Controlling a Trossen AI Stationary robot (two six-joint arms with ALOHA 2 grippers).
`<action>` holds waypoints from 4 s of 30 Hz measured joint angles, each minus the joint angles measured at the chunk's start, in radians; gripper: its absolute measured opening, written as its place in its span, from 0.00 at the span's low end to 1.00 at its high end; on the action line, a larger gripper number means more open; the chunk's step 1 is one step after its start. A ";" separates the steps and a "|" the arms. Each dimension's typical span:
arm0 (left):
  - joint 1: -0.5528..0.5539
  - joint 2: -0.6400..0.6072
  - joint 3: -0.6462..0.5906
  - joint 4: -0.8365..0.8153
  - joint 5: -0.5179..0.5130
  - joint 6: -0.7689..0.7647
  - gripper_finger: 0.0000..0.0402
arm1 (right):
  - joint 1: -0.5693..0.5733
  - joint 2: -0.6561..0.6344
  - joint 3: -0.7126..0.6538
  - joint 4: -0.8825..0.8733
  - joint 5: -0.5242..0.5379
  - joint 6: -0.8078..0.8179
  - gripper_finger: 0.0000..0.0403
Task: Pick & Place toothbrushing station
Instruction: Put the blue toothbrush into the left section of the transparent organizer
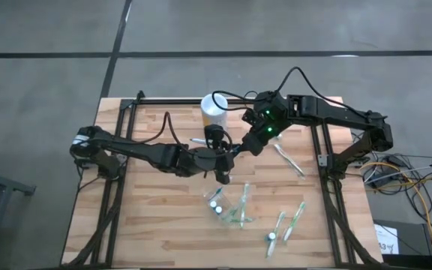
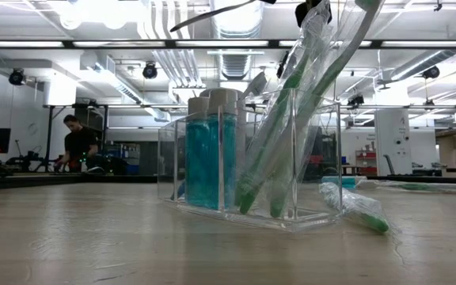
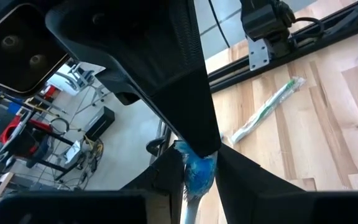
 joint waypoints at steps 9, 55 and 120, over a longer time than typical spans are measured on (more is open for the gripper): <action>0.000 0.000 0.000 0.000 0.002 0.000 0.14 | 0.000 0.000 0.000 -0.002 0.002 -0.013 0.06; -0.001 -0.002 -0.010 -0.002 0.003 -0.041 0.14 | -0.001 -0.008 -0.001 -0.004 -0.078 -0.130 0.34; 0.072 -0.217 -0.596 0.831 0.327 -0.441 0.14 | -0.013 -0.219 -0.008 -0.317 0.454 -0.262 0.20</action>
